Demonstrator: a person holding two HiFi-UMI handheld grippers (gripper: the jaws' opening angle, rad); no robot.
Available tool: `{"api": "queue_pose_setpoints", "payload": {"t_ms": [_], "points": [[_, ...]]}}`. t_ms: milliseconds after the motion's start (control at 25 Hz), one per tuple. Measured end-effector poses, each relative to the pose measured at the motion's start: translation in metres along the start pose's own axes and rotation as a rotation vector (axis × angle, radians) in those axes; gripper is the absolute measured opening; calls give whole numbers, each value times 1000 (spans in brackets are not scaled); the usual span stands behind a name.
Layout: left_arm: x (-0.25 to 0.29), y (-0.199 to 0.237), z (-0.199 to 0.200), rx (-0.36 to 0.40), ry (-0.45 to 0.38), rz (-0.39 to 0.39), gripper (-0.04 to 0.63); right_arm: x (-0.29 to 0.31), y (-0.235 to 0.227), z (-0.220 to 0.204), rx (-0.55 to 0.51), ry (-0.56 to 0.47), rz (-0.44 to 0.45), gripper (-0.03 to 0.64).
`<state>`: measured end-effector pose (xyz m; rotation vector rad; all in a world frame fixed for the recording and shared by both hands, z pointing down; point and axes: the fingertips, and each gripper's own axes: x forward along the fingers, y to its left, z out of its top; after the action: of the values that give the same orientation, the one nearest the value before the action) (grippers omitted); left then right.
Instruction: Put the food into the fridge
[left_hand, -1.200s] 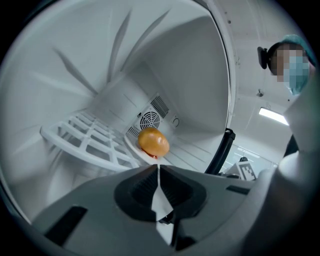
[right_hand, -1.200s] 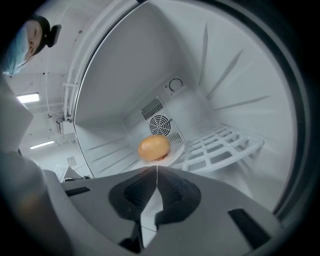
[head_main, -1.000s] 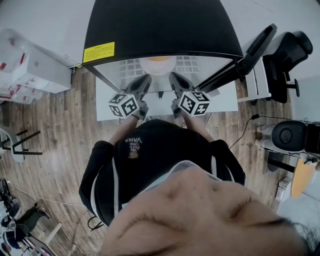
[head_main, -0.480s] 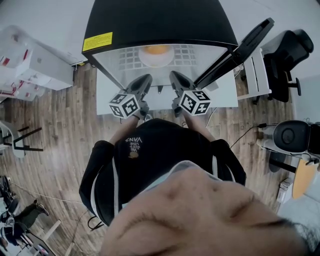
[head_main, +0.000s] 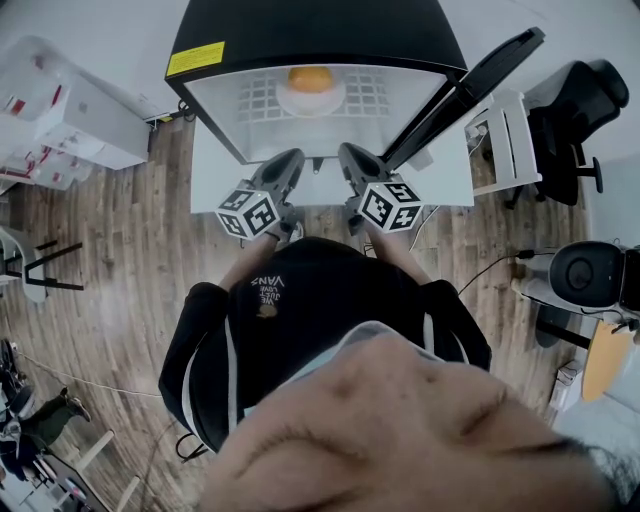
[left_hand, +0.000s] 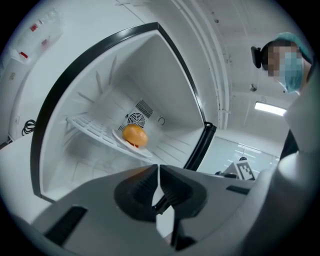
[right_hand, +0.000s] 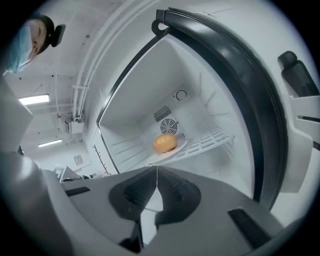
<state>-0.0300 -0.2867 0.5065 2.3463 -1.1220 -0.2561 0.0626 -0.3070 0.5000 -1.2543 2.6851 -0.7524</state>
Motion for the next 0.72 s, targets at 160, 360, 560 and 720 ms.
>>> {"api": "queue_pose_setpoints", "payload": {"t_ms": [160,360,560,720], "points": [[-11,-8,-9,-3,-10,16,25,-13,5,-8,-2,9,10,15],[-23,-18,-16,-1,-28,38,25,-25,11,-12,-19,14,31,15],[-30,-28,-22,3,-33,44,25,-36,20,-14,-41,11,47,15],[-34,-30,-24,4,-41,42,25,-41,21,-17,-47,11,46,15]]}}
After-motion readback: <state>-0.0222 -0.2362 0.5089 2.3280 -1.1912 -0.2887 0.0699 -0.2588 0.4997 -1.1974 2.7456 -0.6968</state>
